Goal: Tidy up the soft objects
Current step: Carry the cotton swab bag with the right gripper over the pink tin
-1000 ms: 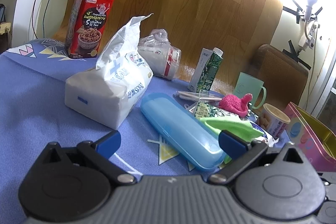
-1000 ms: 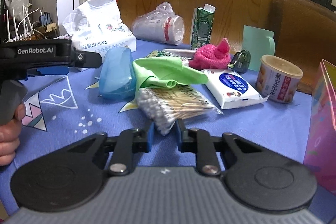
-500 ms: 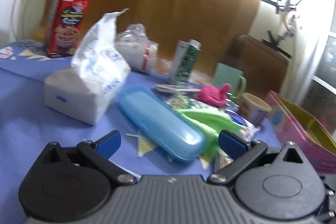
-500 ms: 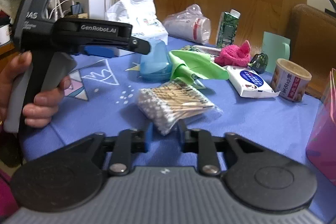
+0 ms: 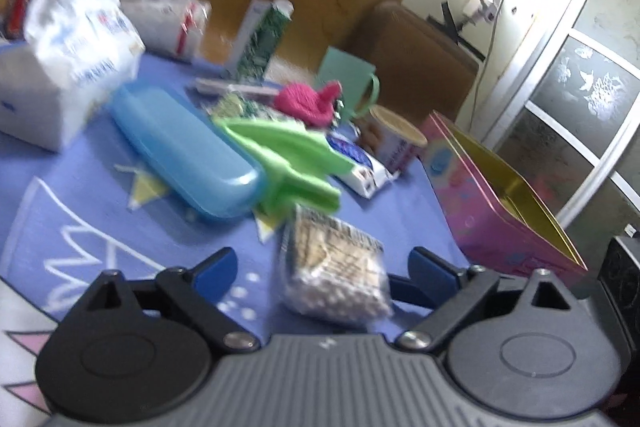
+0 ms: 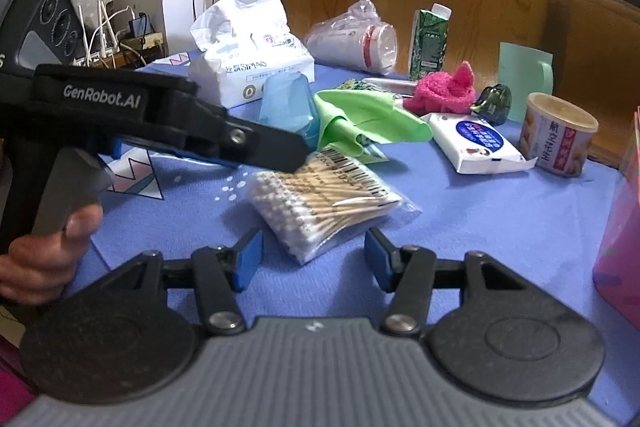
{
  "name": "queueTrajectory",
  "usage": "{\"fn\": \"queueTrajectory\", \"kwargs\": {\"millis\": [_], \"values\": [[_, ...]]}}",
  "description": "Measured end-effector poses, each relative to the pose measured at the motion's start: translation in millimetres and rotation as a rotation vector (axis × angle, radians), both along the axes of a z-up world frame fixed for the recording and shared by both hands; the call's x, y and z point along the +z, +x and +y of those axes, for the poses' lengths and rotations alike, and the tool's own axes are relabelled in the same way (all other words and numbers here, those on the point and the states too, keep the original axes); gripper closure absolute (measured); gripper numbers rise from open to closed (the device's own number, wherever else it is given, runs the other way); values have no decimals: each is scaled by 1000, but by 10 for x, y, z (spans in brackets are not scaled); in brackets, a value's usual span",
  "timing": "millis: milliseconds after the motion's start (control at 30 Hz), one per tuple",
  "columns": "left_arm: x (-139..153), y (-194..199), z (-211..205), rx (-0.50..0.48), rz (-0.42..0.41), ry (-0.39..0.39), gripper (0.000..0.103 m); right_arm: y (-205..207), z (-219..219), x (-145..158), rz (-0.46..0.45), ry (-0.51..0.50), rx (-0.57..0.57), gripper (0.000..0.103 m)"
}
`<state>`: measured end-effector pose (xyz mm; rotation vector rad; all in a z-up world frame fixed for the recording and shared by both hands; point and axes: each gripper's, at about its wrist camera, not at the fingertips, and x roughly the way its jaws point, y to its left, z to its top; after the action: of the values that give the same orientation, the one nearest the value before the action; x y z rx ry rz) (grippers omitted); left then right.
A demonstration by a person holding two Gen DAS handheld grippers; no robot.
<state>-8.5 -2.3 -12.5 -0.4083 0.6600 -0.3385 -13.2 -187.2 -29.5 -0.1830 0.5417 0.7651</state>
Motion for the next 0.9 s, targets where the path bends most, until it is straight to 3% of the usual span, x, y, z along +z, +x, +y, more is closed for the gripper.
{"fn": "queueTrajectory", "kwargs": {"millis": [67, 100, 133, 167, 267, 567, 900], "values": [[-11, 10, -66, -3, -7, 21, 17, -1, 0, -7, -2, 6, 0, 44], [-13, 21, -98, -22, -3, 25, 27, -6, 3, -7, -4, 5, 3, 45], [-16, 32, -129, -41, 2, 21, 30, -14, 1, -4, -6, 6, 9, 51], [-16, 29, -162, -48, 2, 23, 30, -23, -3, -1, -4, 9, 17, 60], [-12, -3, -281, -70, -8, 58, 29, -70, -12, 12, -16, 5, 22, 68], [-3, -11, -563, -179, -3, 24, 29, -194, -283, 37, -39, 7, -34, 69], [-3, 57, -1055, -305, -21, 92, 23, -308, -698, -31, -24, 35, -150, 66]]}}
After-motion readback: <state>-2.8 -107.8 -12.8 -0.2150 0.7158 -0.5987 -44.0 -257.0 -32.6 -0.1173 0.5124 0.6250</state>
